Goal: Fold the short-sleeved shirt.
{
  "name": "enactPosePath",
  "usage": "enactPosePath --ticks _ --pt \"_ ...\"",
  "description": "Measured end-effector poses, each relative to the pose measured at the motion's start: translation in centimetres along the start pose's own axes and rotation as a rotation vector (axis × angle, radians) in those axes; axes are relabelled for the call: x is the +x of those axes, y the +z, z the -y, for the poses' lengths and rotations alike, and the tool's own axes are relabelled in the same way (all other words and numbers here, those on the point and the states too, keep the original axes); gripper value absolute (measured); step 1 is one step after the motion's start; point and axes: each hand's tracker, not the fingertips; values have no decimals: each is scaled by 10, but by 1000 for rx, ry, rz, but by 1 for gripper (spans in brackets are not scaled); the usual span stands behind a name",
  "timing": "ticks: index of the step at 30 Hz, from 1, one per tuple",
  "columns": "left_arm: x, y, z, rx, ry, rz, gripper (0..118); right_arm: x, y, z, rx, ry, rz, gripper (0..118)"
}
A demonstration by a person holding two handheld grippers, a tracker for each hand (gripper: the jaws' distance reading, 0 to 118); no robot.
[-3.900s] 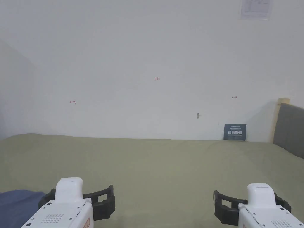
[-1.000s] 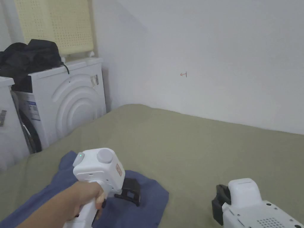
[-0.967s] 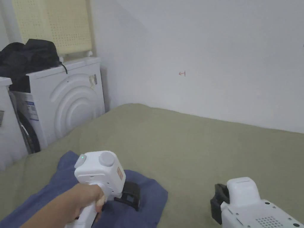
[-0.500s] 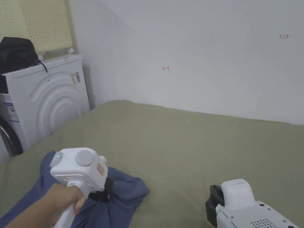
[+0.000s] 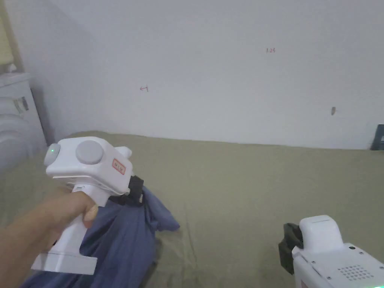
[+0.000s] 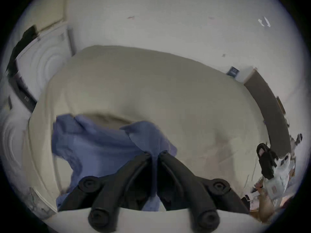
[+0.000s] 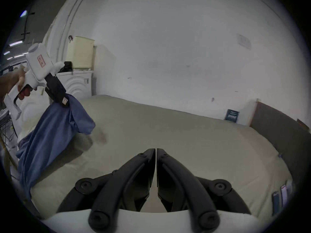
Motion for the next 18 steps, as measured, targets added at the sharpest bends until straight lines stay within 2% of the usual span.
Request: enactPosePath --ticks 7,10,14,18 --pt "160 -27 -48 31 -159 202 3 97 55 0 3 -26 189 8" --pt "234 -39 -57 29 -252 291 3 134 77 7 -6 -62 283 8" --pt "322 -58 -51 -8 -364 413 3 173 98 22 -35 -117 389 8" --pt "386 -90 -36 -74 -451 497 3 198 115 35 -55 -149 449 8"
